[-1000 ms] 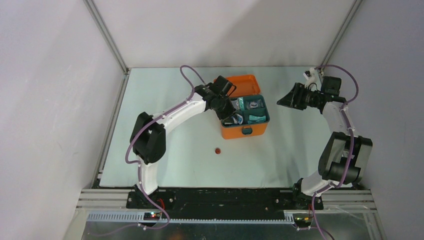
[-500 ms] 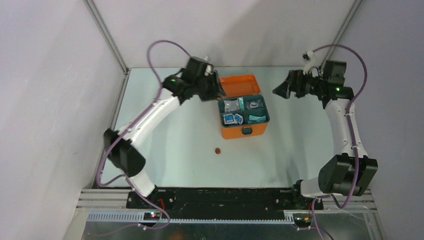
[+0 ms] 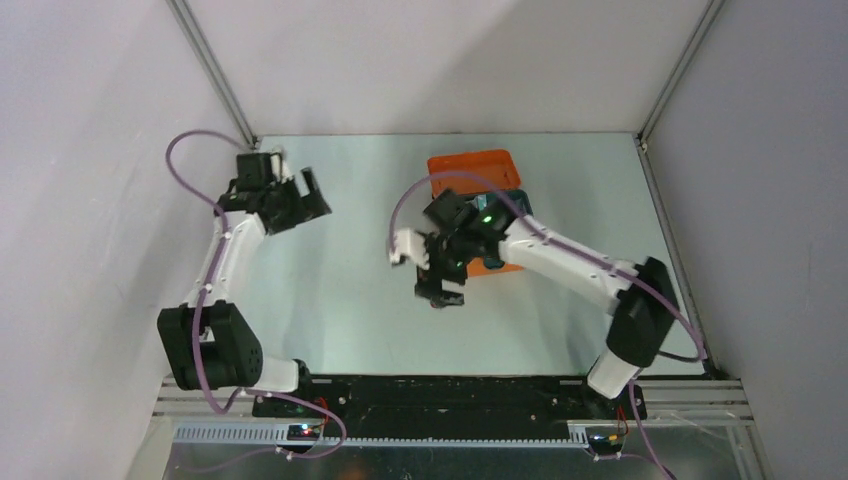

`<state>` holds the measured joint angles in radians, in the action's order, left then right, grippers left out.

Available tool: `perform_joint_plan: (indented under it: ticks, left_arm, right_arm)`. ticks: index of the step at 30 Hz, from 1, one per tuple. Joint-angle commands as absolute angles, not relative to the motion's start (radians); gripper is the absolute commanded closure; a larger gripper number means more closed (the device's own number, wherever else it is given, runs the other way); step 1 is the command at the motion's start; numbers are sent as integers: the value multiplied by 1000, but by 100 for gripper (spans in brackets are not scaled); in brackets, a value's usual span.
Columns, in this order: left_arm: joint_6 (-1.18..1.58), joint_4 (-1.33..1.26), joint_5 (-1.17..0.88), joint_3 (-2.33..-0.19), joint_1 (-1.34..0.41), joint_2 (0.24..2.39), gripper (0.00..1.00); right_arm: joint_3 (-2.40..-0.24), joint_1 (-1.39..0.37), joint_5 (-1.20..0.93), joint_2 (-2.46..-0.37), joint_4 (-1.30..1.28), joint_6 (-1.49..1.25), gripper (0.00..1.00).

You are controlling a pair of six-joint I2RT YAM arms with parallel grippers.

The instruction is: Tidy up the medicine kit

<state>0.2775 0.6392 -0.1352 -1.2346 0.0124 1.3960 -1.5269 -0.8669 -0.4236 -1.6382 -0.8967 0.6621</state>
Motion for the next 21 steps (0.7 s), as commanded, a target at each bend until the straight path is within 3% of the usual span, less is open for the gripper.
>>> perform_joint_plan:
  ticks: [1, 11, 21]
  left_arm:
    - [233, 589, -381, -1186, 151, 1319, 0]
    - [174, 559, -533, -1120, 225, 1131, 4]
    - [167, 546, -517, -1097, 225, 1049, 4]
  right_arm:
    - [-1516, -925, -275, -1722, -971, 804, 13]
    - [-1559, -951, -326, -1928, -877, 854, 39]
    - [-1558, -976, -292, -2012, -808, 920, 38]
